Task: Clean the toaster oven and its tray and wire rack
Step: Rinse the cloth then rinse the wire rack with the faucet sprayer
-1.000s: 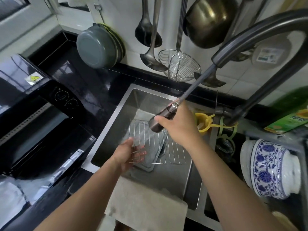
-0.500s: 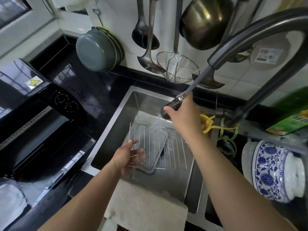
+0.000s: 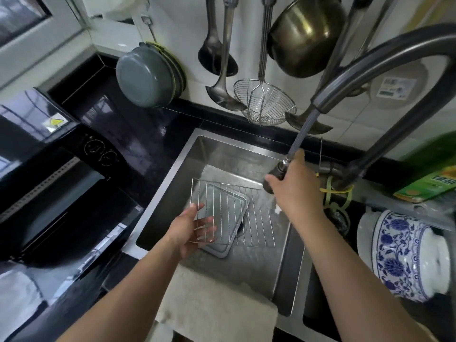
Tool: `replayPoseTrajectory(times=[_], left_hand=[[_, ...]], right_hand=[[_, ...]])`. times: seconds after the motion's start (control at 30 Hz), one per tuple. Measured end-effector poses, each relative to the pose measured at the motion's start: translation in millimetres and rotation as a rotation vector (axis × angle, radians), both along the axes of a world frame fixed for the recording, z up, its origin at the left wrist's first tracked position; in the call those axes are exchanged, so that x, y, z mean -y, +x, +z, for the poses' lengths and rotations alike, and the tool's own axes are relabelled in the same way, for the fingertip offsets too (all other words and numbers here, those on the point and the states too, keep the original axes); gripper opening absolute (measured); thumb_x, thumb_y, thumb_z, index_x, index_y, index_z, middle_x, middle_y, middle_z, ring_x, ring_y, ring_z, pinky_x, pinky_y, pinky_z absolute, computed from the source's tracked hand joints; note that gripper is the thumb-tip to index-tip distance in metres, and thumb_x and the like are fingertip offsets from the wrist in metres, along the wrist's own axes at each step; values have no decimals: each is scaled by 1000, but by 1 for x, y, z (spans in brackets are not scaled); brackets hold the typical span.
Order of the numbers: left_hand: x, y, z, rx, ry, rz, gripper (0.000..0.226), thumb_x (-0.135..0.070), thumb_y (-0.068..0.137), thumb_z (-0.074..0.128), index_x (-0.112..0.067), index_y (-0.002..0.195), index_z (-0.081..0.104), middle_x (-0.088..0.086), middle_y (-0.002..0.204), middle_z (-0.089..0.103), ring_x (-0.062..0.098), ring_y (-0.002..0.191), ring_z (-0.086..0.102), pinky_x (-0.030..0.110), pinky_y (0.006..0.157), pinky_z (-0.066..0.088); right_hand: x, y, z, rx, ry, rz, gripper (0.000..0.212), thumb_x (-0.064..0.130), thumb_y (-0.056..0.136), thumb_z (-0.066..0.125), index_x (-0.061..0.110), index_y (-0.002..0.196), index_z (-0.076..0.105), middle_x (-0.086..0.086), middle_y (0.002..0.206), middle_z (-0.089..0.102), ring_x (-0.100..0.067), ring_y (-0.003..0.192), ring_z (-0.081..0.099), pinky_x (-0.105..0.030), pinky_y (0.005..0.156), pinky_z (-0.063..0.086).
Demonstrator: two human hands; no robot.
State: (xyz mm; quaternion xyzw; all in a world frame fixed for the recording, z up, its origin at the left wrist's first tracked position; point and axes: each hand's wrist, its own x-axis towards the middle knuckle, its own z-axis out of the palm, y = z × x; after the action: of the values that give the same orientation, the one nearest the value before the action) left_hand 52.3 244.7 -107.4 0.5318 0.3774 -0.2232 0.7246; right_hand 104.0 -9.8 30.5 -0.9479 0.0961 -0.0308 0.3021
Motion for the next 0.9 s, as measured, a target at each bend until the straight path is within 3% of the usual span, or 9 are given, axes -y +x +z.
replayPoseTrajectory(times=[0.1,0.2,0.27,0.4,0.5,0.57,0.73,0.8,0.9], left_hand=[[0,-7,-1,-9,6,-19,40,-55,108,43,-30,128,67,11,100,78,31,84,78,47,71,61],[3,-10,2,-13,-10,-31,40,-54,108,43,-29,129,68,14,107,75,29,80,78,44,68,60],[4,-9,7,-8,-13,-32,41,-54,108,43,-30,132,65,16,113,73,29,82,78,43,67,60],[7,2,30,31,9,-54,46,-60,107,38,-38,143,56,16,120,75,28,95,77,44,75,59],[9,10,59,75,5,-61,47,-61,106,42,-37,144,54,14,109,76,24,81,68,40,70,54],[9,16,82,124,56,-129,43,-61,105,45,-39,139,58,12,108,72,20,75,61,38,67,49],[5,18,142,239,259,-324,41,-57,106,48,-33,138,56,10,110,63,25,84,62,43,71,57],[8,15,163,267,331,-358,42,-53,107,45,-32,143,52,12,117,61,25,86,62,40,70,58],[15,13,186,269,376,-353,39,-51,109,41,-31,142,51,9,116,57,25,86,59,41,71,56]], right_hand=[[-26,19,-2,52,157,-27,57,34,84,78,20,125,41,2,103,67,-19,93,69,-32,73,60],[-45,23,-2,14,292,20,57,41,79,81,27,120,44,15,97,62,-8,87,65,-12,59,47],[-46,13,-4,-56,300,94,52,46,75,81,31,111,47,20,91,58,4,78,58,-9,56,38],[-17,-4,2,-167,148,121,54,41,78,81,27,120,50,10,98,64,-10,86,65,-20,62,50],[9,-1,20,-245,84,193,63,37,80,80,26,130,45,2,110,63,-19,99,63,-35,83,56],[22,8,34,-325,67,327,69,34,78,81,28,135,42,5,117,57,-18,106,59,-34,89,51],[58,46,40,-295,-496,637,43,21,84,63,17,126,57,-7,129,55,-30,126,50,-32,101,43],[69,55,32,-314,-831,645,38,29,93,54,16,128,58,-7,137,52,-32,140,34,-42,116,28],[88,62,18,-408,-1185,587,46,34,102,35,18,141,54,-9,149,45,-35,147,19,-52,121,5]])
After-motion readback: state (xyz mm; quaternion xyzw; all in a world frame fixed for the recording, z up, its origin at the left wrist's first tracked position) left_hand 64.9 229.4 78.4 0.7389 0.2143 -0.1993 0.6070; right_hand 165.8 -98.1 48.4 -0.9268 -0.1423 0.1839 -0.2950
